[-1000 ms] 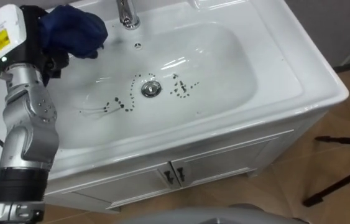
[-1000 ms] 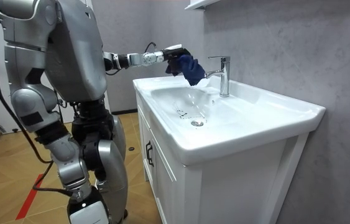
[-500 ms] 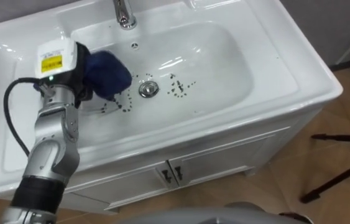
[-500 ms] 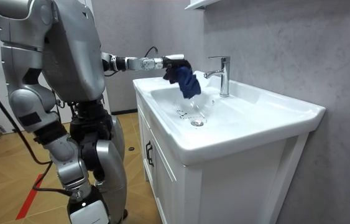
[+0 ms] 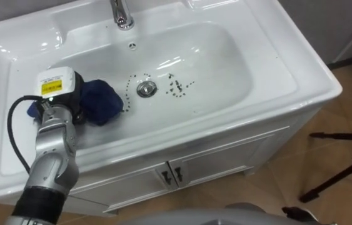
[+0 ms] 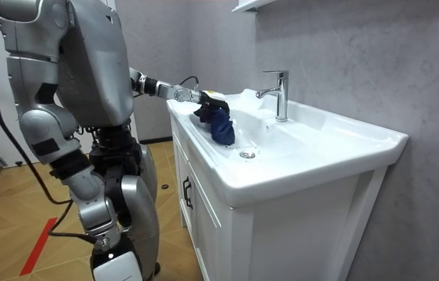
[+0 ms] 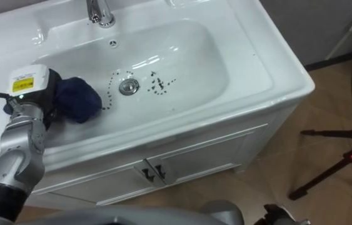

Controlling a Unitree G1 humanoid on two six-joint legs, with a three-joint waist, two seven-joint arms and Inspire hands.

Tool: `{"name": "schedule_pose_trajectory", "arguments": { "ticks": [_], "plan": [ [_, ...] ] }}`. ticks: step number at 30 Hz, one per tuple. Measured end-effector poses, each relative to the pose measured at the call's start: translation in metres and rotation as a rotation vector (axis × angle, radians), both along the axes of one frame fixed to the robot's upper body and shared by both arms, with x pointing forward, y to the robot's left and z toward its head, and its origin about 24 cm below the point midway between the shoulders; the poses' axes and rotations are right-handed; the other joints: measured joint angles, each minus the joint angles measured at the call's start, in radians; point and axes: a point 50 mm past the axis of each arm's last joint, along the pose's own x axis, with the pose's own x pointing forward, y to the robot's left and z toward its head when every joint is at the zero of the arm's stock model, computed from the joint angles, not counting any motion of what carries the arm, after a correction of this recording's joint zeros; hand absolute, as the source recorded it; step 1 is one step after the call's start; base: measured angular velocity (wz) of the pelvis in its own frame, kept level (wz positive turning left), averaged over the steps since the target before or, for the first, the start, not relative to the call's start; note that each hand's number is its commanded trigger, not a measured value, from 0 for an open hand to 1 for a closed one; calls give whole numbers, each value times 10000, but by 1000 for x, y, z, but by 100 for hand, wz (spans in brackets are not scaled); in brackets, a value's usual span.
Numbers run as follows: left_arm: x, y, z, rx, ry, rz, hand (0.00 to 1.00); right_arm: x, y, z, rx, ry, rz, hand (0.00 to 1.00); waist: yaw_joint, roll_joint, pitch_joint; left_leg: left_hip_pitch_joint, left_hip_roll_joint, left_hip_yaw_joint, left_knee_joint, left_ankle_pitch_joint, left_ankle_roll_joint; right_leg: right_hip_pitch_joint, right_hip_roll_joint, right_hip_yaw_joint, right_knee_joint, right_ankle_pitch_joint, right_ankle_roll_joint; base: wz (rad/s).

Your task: Wipe basin

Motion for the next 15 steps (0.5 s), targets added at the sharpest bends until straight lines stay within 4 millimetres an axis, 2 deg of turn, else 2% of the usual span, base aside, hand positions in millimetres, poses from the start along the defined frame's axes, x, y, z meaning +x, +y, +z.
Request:
{"name": "schedule_pose_trajectory", "arguments": {
  "ticks": [10, 14, 15],
  "plan": [
    [-6, 6, -13, 1127, 973, 72, 100, 0, 0, 0, -13, 3, 33, 0, 2, 62, -40, -14, 4, 19, 12, 0, 0, -112, 9, 37, 19, 3, -4, 0],
    [-7, 3, -14, 1438, 1099, -31, 100, -1, 2, -1, -106, 106, 163, 0, 4, 57, -39, -4, 6, 22, 11, 1, 0, -93, 10, 34, 23, 3, -5, 0],
    [-7, 3, -14, 1434, 1173, -1, 100, -1, 2, -1, -127, 137, 161, 0, 8, 20, -17, 0, 7, 23, 12, 1, 0, -72, 11, 33, 29, 3, -5, 0]
  ]
}}
